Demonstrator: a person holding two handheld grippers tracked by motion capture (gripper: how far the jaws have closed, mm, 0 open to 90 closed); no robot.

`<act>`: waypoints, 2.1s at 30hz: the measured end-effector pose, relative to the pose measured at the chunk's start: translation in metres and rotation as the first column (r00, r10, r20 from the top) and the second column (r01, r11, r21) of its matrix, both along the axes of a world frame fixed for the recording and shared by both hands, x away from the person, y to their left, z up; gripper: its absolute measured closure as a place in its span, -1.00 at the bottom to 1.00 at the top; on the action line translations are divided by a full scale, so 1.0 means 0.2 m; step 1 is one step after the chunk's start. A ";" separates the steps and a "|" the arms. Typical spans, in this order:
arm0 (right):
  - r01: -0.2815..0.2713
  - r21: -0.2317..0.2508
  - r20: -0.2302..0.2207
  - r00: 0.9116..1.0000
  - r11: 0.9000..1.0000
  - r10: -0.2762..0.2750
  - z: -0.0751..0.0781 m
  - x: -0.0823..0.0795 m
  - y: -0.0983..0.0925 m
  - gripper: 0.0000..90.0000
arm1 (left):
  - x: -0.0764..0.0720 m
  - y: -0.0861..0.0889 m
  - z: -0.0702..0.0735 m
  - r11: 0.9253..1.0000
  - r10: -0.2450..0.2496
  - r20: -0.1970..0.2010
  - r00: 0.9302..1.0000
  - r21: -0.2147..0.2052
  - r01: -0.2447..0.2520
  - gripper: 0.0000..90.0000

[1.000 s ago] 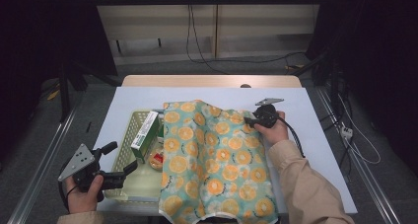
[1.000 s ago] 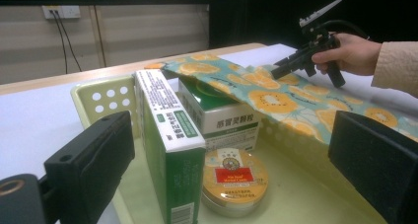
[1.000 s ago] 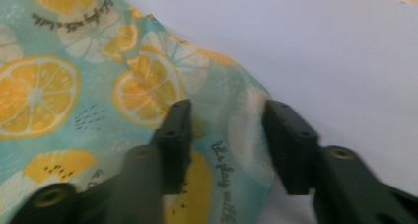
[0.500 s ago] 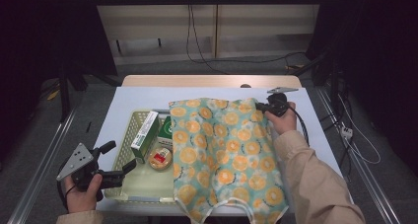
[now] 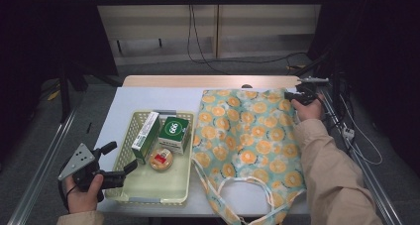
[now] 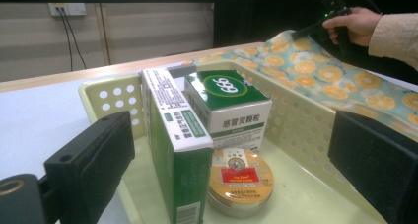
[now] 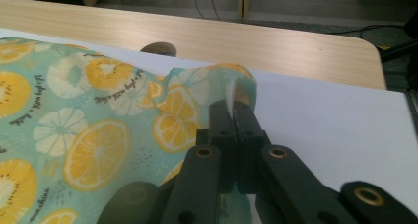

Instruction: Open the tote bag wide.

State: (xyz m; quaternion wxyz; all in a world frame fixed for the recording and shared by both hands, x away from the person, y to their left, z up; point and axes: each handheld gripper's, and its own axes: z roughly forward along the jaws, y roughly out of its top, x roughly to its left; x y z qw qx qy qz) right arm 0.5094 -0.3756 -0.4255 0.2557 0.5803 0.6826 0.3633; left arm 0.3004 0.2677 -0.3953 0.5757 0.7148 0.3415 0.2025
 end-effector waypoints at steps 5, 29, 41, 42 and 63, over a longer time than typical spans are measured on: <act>-0.057 -0.043 0.003 0.998 0.997 0.057 0.05 -0.07 0.04 -0.14 | -0.02 0.01 0.00 1.000 -0.003 0.007 1.000 -0.008 0.003 -0.92; -0.477 0.011 0.008 0.879 0.879 0.477 0.00 -0.81 0.62 -0.46 | -0.03 -0.03 0.03 0.999 -0.042 0.021 0.999 -0.005 0.042 -0.92; -0.672 0.018 -0.044 0.739 0.740 0.672 -0.10 -1.04 0.88 -0.28 | -0.04 -0.02 0.05 0.999 -0.035 0.031 0.999 -0.015 0.035 -0.92; -0.672 0.018 -0.044 0.739 0.740 0.672 -0.10 -1.04 0.88 -0.28 | -0.04 -0.02 0.05 0.999 -0.037 0.034 0.999 -0.014 0.037 -0.92; -0.618 0.025 -0.058 0.784 0.786 0.618 -0.15 -0.73 1.02 1.00 | -0.05 -0.04 0.06 0.999 -0.050 0.039 0.998 -0.006 0.050 -0.92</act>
